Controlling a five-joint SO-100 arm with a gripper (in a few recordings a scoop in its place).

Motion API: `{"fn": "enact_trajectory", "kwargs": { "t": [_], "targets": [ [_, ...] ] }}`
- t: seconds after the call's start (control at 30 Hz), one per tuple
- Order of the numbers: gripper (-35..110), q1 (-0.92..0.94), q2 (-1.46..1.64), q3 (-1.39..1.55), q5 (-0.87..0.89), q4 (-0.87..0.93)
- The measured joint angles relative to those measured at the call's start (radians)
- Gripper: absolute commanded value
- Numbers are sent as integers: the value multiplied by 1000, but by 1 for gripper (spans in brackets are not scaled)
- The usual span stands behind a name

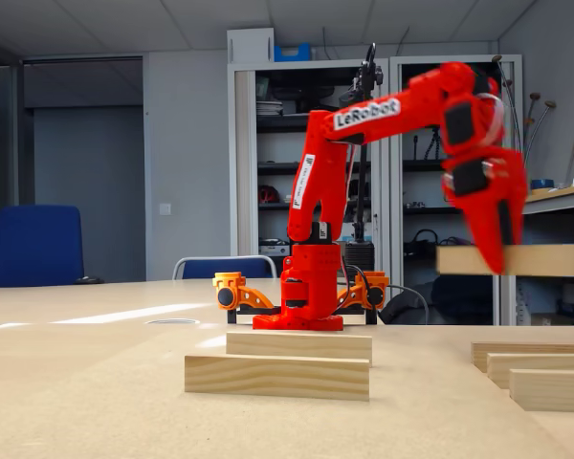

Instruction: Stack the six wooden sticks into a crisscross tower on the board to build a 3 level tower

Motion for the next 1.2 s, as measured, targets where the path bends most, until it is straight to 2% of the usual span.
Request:
{"fn": "enact_trajectory", "kwargs": {
  "t": [0.13, 0.27, 0.47, 1.2],
  "targets": [
    [0, 110, 55, 5, 86, 112],
    [0, 265, 87, 15, 54, 132],
    [0, 479, 104, 106, -46, -14],
    [0, 795, 181, 423, -202, -333]
  ]
}}
